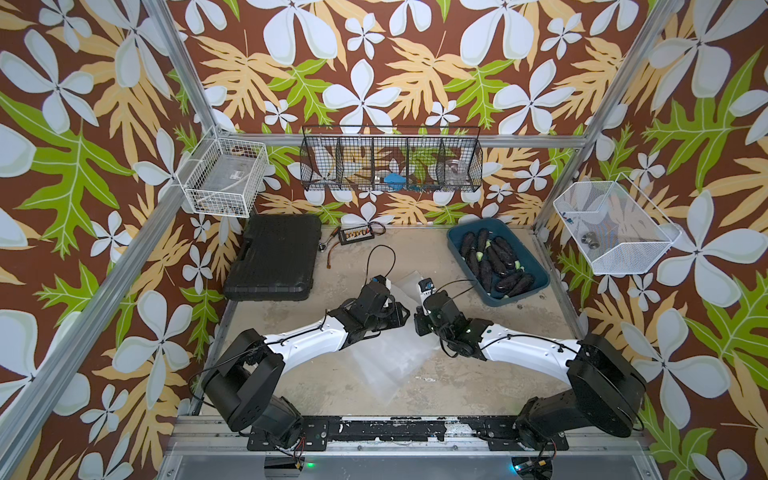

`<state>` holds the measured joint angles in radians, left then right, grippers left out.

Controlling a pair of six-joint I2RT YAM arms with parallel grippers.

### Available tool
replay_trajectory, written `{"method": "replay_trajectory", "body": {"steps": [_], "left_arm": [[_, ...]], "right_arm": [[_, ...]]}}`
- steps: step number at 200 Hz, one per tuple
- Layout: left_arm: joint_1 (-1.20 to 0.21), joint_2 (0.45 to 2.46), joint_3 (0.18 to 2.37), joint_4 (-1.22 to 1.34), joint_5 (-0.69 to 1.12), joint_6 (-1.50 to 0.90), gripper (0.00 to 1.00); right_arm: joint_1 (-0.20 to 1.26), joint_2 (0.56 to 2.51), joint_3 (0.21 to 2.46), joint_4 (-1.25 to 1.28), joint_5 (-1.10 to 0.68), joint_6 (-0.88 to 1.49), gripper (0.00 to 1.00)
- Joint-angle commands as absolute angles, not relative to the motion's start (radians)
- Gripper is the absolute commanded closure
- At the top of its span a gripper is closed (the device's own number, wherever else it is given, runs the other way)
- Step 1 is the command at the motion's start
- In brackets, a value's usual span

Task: Place the eggplant in a zip-top bag and seal the zipper
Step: Open the zipper food storage bag.

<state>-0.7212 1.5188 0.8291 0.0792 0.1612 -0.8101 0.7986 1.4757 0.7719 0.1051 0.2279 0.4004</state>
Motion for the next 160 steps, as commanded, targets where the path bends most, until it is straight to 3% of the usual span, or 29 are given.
{"method": "replay_trajectory", "body": {"steps": [1, 69, 80, 111, 129, 160], "left_arm": [[-0.722, 1.536, 0.843, 0.087, 0.149, -0.819, 0.55], [-0.703, 1.587, 0.872, 0.098, 0.159, -0.862, 0.56], [-0.692, 1.590, 0.862, 0.119, 0.182, -0.875, 0.61], [-0.690, 1.548, 0.885, 0.097, 0.168, -0.843, 0.89], [-0.689, 1.489, 0.905, 0.031, 0.109, -0.783, 0.99], [-0.680, 1.321, 0.877, -0.102, 0.000, -0.714, 1.00]], "right_arm": [[0.799, 1.462, 0.770, 0.123, 0.194, 0.437, 0.98], [0.798, 1.401, 0.718, 0.171, 0.153, 0.463, 0.99], [0.799, 1.394, 0.710, 0.190, 0.132, 0.481, 0.99], [0.799, 1.418, 0.736, 0.207, 0.084, 0.509, 1.00], [0.799, 1.426, 0.762, 0.230, 0.033, 0.499, 1.00], [0.858, 1.470, 0.884, 0.198, -0.063, 0.424, 1.00]]}}
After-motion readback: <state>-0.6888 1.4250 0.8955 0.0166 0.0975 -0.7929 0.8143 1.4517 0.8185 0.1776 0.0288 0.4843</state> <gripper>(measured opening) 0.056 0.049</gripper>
